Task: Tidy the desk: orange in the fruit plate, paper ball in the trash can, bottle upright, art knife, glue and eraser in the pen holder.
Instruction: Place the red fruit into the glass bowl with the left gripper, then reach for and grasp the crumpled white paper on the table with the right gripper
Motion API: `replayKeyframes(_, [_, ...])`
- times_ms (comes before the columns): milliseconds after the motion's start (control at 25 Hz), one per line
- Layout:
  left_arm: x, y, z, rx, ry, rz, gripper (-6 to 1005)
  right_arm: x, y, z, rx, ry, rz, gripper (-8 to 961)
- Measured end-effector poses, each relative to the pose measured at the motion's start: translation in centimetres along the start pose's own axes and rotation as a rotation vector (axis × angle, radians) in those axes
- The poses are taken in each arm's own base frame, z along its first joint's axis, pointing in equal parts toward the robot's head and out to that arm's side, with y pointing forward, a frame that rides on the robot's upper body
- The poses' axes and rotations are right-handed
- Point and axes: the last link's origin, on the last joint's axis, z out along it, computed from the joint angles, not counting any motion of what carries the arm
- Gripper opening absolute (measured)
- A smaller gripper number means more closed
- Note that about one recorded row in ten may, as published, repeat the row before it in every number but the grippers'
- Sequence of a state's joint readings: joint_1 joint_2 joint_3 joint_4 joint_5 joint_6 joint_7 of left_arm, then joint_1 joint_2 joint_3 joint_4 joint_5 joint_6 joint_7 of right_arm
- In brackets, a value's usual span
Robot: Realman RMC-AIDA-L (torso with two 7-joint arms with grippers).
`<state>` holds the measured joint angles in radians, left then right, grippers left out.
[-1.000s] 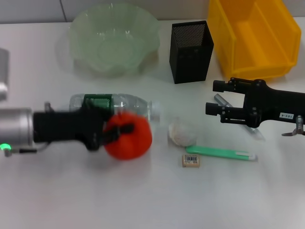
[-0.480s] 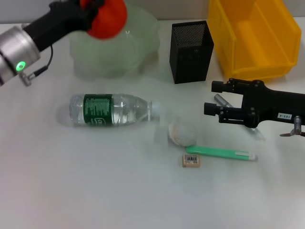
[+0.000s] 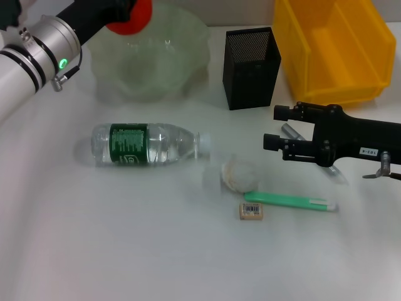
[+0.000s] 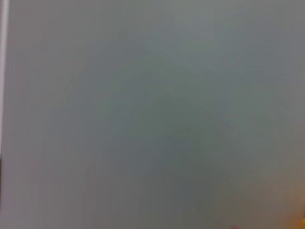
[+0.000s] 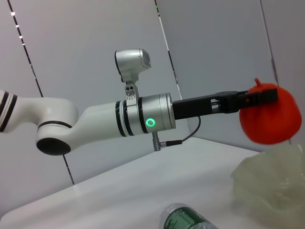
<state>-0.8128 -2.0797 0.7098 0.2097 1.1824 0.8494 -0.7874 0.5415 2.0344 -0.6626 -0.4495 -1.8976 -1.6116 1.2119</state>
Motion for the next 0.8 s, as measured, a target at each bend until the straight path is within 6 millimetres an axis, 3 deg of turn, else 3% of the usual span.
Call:
replayKeyframes(440, [-0.1,0.3,0.2,-0.004,-0.004,0.04,454,0.0,0.0,0.2,0.001,-0.001,0.005,742])
replayKeyframes(600, [0.1,0.5,0.0,-0.025,0.02,0.014,628,-0.1,-0.1,0.2,0.004,-0.004,0.006,742])
replayKeyframes(800, [1.9,1.2,-2.4,-0.201,0.15,-0.109,772,-0.3,-0.3,-0.1,0.022,-0.018,0.004,742])
